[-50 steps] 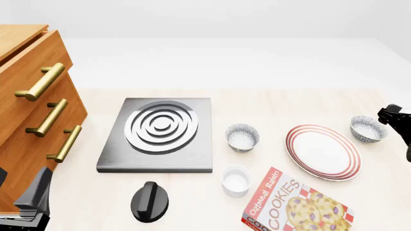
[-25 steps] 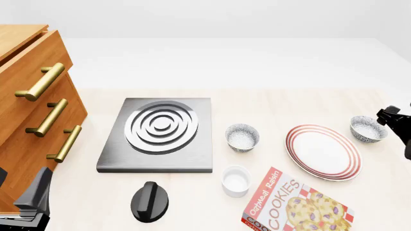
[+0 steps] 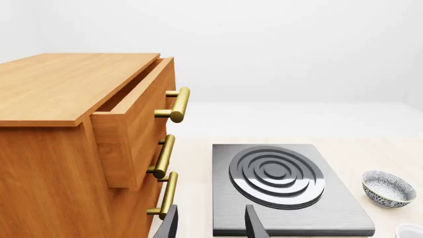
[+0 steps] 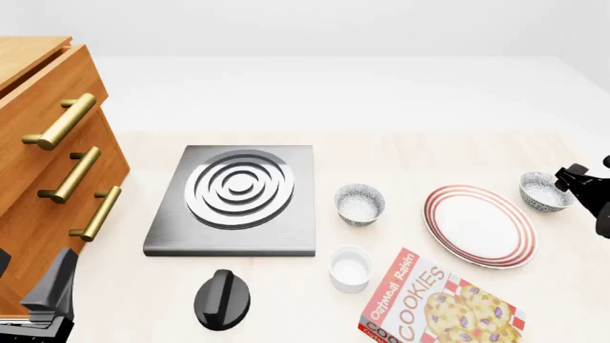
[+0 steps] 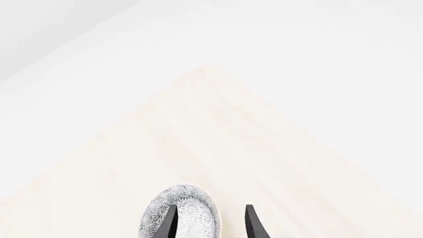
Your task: Pick the akita bowl next to the plate and place it on the plate.
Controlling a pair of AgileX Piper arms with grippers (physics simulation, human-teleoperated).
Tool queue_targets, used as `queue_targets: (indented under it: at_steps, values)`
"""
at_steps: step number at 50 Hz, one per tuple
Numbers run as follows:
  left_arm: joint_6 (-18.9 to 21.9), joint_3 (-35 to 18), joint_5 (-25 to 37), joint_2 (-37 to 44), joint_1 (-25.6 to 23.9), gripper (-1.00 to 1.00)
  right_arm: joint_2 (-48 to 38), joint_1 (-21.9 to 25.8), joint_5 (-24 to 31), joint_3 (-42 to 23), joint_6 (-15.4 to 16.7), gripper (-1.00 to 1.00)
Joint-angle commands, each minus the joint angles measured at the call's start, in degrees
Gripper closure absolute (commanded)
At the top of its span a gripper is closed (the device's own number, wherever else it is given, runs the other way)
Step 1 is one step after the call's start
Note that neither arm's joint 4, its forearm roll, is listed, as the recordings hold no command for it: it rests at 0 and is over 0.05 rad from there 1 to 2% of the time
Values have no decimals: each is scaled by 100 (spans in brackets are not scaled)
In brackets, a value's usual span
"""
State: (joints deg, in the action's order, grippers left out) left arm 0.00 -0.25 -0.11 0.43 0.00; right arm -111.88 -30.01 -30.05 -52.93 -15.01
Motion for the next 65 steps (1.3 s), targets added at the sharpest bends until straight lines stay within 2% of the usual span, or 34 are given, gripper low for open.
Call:
queue_targets:
  at_steps: [1,22,65]
  values:
    - [0,0,0,0,0,-100,-161,-4,96,-123,-50,-100]
    - [0,0,0,0,0,-100,-358,-28,173,-225,-67,-100]
    - [0,0,0,0,0,-100,-634,-7,185,-271,146,-100]
